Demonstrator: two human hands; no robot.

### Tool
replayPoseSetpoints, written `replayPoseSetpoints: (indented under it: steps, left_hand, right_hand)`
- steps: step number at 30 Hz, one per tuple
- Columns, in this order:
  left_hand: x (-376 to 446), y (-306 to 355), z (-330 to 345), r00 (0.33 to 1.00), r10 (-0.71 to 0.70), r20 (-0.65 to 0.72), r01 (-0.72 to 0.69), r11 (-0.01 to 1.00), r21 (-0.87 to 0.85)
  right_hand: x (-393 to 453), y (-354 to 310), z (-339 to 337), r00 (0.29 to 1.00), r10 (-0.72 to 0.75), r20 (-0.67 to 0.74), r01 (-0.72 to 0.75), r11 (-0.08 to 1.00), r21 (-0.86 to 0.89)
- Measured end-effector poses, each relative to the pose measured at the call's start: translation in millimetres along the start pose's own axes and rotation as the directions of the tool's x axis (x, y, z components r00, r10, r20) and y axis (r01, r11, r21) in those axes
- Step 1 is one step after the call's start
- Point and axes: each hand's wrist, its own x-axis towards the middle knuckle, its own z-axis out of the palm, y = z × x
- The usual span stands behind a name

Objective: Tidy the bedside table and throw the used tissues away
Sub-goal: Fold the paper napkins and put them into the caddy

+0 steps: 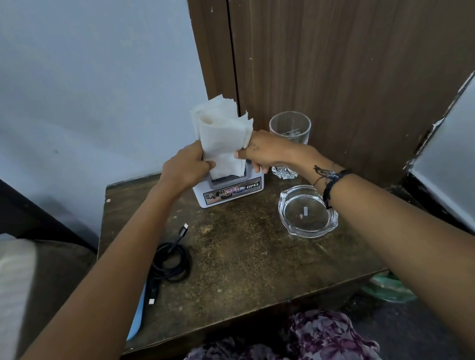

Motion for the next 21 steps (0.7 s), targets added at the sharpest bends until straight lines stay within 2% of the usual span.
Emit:
replayPoseSetpoints:
  steps: [6,9,12,16,21]
  left_hand:
    - [6.3,0.5,-1.4,0.996,-0.031,0.083,0.033,0.999,-0.02]
    - [7.1,-0.3,0.6,0.997,-0.037,0.074,0.037,0.999,-0.002]
    - [4.6,0.1,4.2,0.999,-0.041,-0.008,0.042,0.999,0.026]
    - [-0.7,-2.0,8.3,0.989,-0.04,-0.143,0.042,0.999,0.009]
    - [-4.4,0.9,15.0,0.971,-0.06,-0.231,0.067,0.997,0.022]
  right_hand:
    - [-2.4,-2.9,0.4,0.999,-0.006,0.032,0.005,1.0,0.025]
    - [-0.3,-1.2,1.5,0.999,-0.017,0.032,0.017,1.0,0.015]
    - [4.2,2.0,4.4,0.998,-0.026,-0.056,0.027,0.999,0.023]
    - [7.4,13.3,13.5,0.967,-0.03,-0.254,0.042,0.998,0.043]
    - [4.5,14.8,18.8,0.936,-0.05,-0.348,0.047,0.999,-0.019]
